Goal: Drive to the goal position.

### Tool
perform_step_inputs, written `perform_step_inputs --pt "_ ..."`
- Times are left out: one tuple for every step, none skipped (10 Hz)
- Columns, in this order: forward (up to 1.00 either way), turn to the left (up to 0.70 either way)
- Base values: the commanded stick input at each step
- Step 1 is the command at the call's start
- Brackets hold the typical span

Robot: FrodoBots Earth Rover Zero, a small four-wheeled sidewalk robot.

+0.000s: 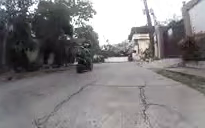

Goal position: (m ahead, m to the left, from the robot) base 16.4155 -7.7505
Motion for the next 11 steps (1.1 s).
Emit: perform_step_inputs --pt "1.0 -0.17" --pt "1.0 -0.17" --pt "1.0 -0.17" --pt "1.0 -0.17" --pt "1.0 -0.17" --pt "1.0 -0.17" --pt "1.0 -0.17" --pt "1.0 -0.17" --pt "1.0 -0.17" --pt "1.0 -0.17" --pt "1.0 -0.17"
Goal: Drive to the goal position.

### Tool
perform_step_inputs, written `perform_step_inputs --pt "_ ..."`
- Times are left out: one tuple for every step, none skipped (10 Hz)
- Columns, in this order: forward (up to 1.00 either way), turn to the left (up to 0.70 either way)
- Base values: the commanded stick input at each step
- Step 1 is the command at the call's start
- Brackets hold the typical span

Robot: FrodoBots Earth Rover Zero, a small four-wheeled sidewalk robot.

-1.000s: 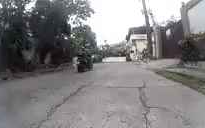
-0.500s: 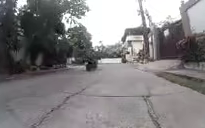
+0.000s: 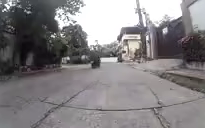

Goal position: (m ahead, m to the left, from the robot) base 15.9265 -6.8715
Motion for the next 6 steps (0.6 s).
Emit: perform_step_inputs --pt "1.0 -0.17" --pt "1.0 -0.17" --pt "1.0 -0.17" --pt "1.0 -0.06" --pt "1.0 0.14" --pt "1.0 0.23"
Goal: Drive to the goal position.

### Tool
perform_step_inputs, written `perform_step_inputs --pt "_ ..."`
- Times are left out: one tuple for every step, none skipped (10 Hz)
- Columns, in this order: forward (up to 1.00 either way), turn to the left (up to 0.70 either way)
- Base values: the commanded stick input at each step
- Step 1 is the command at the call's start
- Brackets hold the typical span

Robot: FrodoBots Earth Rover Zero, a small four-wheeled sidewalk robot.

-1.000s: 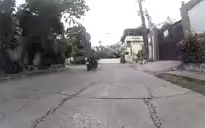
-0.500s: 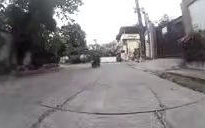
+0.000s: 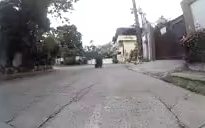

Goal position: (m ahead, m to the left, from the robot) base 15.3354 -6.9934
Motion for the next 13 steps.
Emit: perform_step_inputs --pt "1.0 0.23" --pt "1.0 0.17" --pt "1.0 0.0" --pt "1.0 -0.16" --pt "1.0 -0.17" --pt "1.0 -0.17" --pt "1.0 -0.17" --pt "1.0 -0.17" --pt "1.0 -0.17" --pt "1.0 -0.17" --pt "1.0 -0.17" --pt "1.0 -0.17" --pt "1.0 -0.17"
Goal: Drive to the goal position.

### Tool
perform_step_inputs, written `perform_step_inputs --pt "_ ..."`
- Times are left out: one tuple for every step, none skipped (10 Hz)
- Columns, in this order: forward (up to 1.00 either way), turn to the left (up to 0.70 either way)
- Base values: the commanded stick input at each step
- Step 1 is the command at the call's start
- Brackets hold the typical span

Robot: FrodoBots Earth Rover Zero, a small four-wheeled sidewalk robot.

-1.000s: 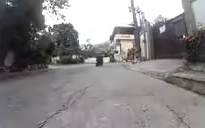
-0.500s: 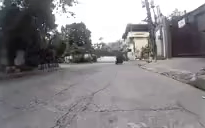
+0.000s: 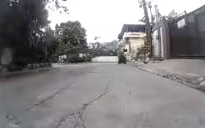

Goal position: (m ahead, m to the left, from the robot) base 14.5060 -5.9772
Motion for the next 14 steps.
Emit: perform_step_inputs --pt "1.0 -0.17" --pt "1.0 -0.17" --pt "1.0 -0.16" --pt "1.0 0.0" --pt "1.0 0.16" --pt "1.0 0.23" --pt "1.0 0.23" --pt "1.0 0.23" --pt "1.0 0.23" --pt "1.0 0.23" --pt "1.0 0.23" --pt "1.0 0.18" --pt "1.0 0.05" --pt "1.0 -0.09"
